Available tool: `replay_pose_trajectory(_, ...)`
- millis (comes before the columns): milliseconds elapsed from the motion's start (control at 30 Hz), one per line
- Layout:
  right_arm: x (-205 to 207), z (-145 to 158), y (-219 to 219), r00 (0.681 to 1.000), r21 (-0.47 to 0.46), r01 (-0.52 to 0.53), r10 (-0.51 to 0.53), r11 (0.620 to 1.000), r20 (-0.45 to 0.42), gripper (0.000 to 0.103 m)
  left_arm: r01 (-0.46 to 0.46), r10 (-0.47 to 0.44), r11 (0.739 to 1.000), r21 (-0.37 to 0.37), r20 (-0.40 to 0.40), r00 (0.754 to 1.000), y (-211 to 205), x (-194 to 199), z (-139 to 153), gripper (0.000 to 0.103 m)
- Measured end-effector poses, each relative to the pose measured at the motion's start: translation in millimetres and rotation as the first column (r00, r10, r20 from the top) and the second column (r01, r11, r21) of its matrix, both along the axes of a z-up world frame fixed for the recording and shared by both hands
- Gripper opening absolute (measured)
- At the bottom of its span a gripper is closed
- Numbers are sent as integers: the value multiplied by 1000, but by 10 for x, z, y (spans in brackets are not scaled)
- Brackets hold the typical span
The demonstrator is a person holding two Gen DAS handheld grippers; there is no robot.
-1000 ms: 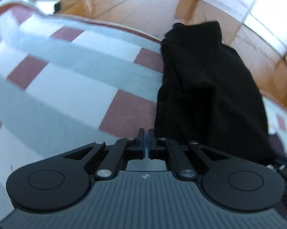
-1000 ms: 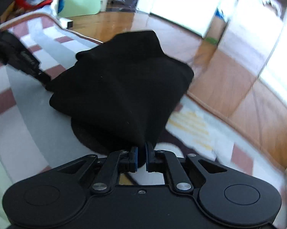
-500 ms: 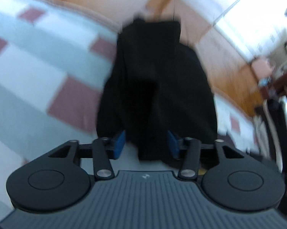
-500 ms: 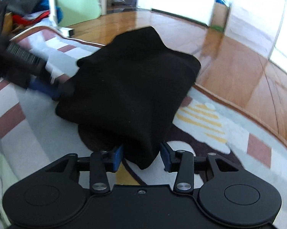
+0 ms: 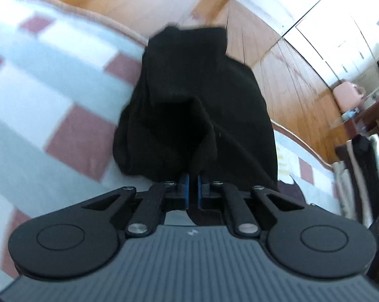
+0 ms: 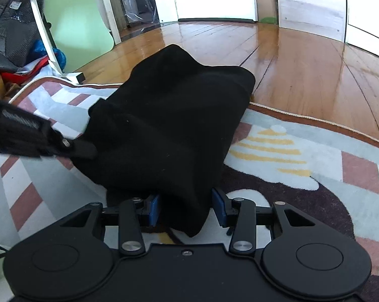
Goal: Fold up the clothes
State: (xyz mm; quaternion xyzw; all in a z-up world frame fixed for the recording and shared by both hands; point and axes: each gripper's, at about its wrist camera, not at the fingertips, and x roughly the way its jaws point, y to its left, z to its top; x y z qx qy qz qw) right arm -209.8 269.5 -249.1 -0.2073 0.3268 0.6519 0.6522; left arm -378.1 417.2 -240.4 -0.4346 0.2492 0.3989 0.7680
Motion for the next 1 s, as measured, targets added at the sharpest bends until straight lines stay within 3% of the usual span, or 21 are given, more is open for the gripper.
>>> replay_pose_trajectory(200,-90,35,6,997,19,-31,29,999,77,47,5,-2,999,-44,61,998,9,-24,-59,6)
replay_pose_trajectory(333,-47,21,13,999,15,-13,12,1000,41,47,9,-2,997,-74,101,995,15,-40,-98,9)
replay_pose_trajectory(433,-12,14,15,1000,14,-7,7,1000,19,47,16,-12,998,-53,77,997,18,3,-60,36)
replay_pose_trajectory(467,-6,11,18,1000,13,-5,5,1000,14,47,18,-15,999,-44,66,998,19,20,-45,52)
replay_pose_trajectory(533,6,1,21,1000,11,1,-1,1000,3,47,24,-22,999,-26,45,999,21,54,-14,54)
replay_pose_trajectory(567,17,-8,26,1000,7,5,-5,1000,-7,48,26,-26,1000,-17,35,999,23,71,2,50)
replay_pose_trajectory(633,50,-37,38,999,-6,17,-17,1000,-35,49,32,-32,999,0,13,999,25,105,33,4)
replay_pose_trajectory(733,132,-112,70,995,-38,34,-38,999,-96,49,42,-41,999,26,-19,999,28,156,79,4)
replay_pose_trajectory(867,172,-45,30,987,-4,-2,2,1000,-161,48,-43,33,998,53,172,985,82,-102,384,4)
replay_pose_trajectory(900,162,-7,7,987,20,-12,15,1000,-161,44,-61,48,996,67,188,981,85,-161,443,4)
replay_pose_trajectory(933,146,22,-7,987,35,-21,26,999,-156,40,-68,52,993,96,155,987,66,-189,472,4)
replay_pose_trajectory(967,111,24,5,991,23,-29,32,999,-133,27,-67,56,990,125,89,994,32,-189,455,4)
replay_pose_trajectory(1000,81,14,19,993,9,-36,37,999,-116,26,-63,60,990,127,27,998,8,-173,389,4)
